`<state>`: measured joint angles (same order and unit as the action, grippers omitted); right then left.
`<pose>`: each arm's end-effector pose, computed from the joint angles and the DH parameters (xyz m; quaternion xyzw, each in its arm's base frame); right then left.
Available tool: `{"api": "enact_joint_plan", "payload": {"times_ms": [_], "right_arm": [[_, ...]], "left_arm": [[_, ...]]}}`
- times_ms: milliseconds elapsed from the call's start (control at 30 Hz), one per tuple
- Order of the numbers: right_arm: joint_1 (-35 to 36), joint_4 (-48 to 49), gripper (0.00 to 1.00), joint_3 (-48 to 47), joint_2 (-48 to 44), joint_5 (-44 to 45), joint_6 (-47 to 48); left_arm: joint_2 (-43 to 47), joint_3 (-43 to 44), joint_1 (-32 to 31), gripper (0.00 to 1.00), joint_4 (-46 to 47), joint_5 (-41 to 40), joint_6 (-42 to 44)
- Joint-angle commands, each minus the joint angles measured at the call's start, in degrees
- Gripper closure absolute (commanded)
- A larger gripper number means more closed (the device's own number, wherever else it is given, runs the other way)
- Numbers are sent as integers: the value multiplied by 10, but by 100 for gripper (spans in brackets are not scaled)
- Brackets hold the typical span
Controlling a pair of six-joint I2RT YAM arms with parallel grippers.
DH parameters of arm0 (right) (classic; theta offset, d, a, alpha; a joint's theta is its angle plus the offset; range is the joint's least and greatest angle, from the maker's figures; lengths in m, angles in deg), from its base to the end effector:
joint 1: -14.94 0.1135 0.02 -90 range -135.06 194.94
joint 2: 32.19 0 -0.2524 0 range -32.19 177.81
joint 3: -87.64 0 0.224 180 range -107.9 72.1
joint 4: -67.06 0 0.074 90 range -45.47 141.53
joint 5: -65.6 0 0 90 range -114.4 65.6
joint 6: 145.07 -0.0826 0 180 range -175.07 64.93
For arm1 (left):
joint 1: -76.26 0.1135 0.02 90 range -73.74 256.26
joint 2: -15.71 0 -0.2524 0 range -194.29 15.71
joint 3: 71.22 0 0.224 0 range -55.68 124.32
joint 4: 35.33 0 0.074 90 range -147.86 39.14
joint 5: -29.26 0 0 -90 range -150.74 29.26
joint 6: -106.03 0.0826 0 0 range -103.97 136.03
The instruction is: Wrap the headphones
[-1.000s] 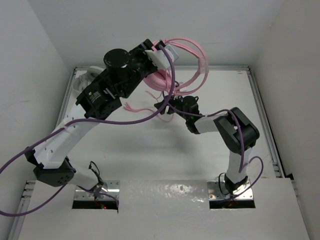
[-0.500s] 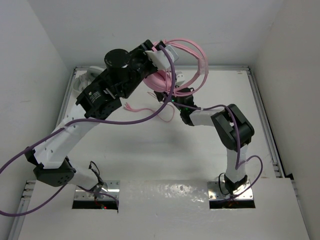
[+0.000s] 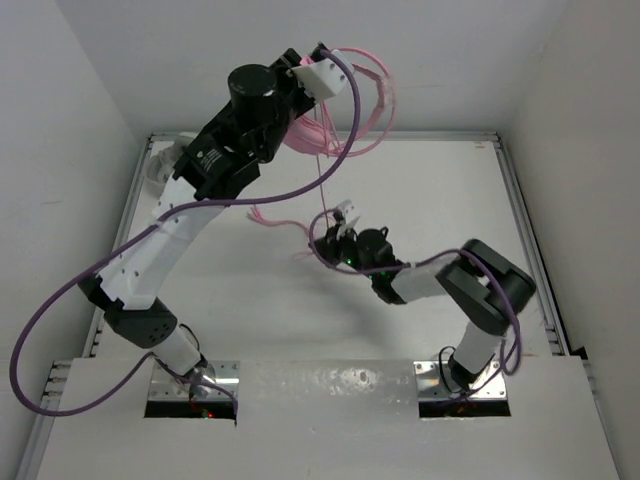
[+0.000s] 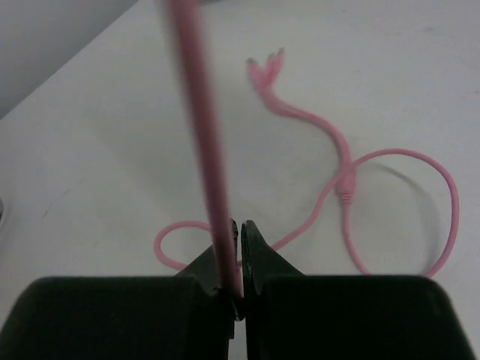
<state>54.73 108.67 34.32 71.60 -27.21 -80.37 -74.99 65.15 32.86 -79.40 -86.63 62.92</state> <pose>0.2874 0.2446 0.1618 -0.1116 0.7513 0.3655 0.5381 0.2630 -0.1991 0.5303 0.3684 0.5931 0.1774 0.6936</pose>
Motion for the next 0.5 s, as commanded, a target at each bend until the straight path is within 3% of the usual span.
{"api": "enact_joint_plan", "payload": {"times_ms": [0,100,200,367,467], "right_arm": [[53,46,100,98,-124,9,58],[106,-10,100,135,-199,21,103],[164,-126,100,154,-287,44,148],[239,-334,100,125,-425,116,197],[244,-437,100,75,-500,167,233]], "left_arm": [[-4,17,41,100,67,-27,-5],[-31,8,86,100,63,-19,0],[-41,-29,113,100,85,-15,26],[-29,-177,116,100,211,-21,177],[-4,-284,110,100,277,-20,271]]}}
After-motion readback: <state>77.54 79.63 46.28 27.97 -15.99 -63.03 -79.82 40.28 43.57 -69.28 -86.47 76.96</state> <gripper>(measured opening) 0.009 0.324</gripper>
